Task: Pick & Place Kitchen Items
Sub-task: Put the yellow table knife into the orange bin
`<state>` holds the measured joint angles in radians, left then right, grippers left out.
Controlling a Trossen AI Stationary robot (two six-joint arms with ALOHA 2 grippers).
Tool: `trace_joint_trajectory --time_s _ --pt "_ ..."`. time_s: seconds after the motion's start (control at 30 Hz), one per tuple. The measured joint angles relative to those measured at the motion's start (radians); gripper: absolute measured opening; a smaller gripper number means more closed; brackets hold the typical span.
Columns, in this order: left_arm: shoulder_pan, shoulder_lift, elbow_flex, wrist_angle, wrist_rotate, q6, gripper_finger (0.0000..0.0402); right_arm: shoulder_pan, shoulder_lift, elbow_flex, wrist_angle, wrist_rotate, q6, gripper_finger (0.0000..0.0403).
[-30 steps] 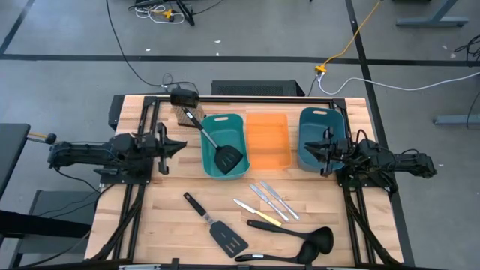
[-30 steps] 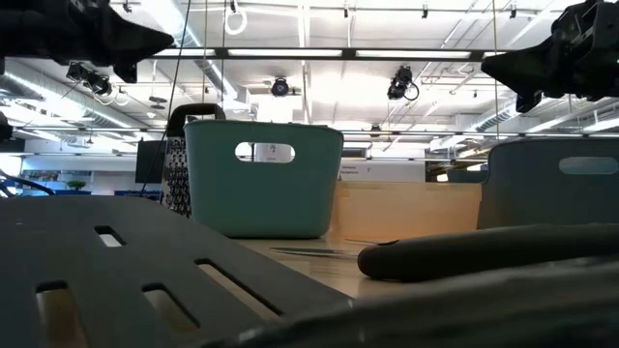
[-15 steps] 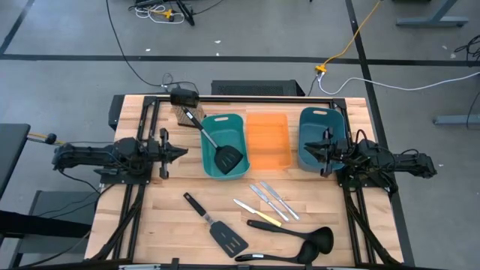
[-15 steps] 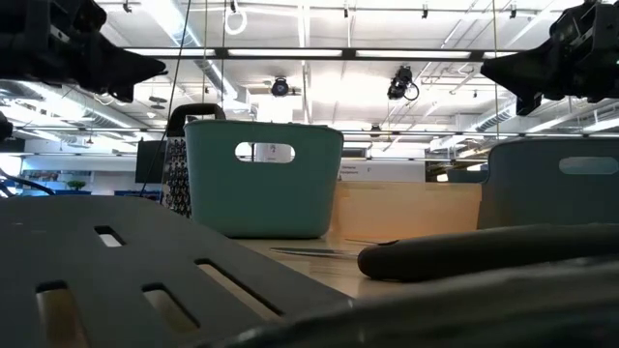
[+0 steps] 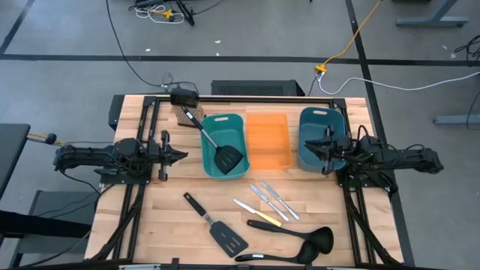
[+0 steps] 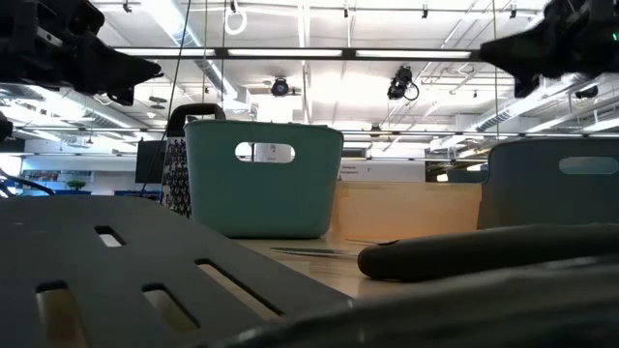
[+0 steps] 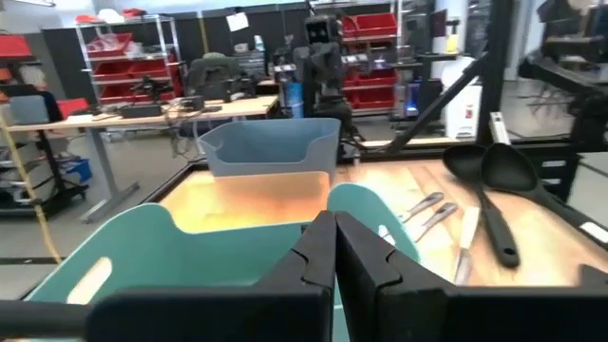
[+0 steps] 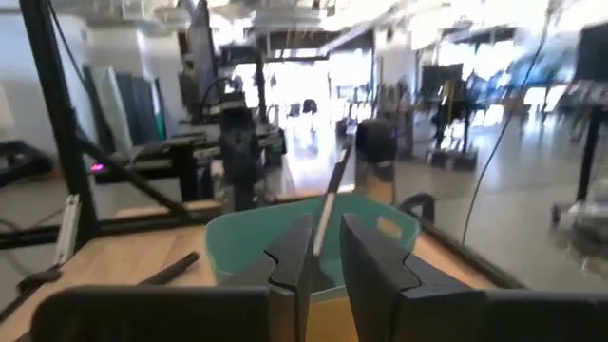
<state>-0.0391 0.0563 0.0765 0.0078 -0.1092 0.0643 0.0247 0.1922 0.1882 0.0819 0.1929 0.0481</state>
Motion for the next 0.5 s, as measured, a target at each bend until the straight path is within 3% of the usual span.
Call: trace_joint_trajectory --time_s 0.23,0.33,0.5 --pt "0.0 0.0 0.0 0.0 0.0 -0.009 0.0008 0.076 0.422 0.293 -0.268 -0.026 0.036 0.0009" --pt "0.0 0.0 0.0 0.0 0.0 -0.027 0.0009 0.121 0.593 0.407 -0.376 -0.07 0.052 0.0006" --pt "0.0 0.0 0.0 0.0 0.002 -0.028 0.0009 0.214 0.845 0.521 -0.42 -0.035 0.117 0.0004"
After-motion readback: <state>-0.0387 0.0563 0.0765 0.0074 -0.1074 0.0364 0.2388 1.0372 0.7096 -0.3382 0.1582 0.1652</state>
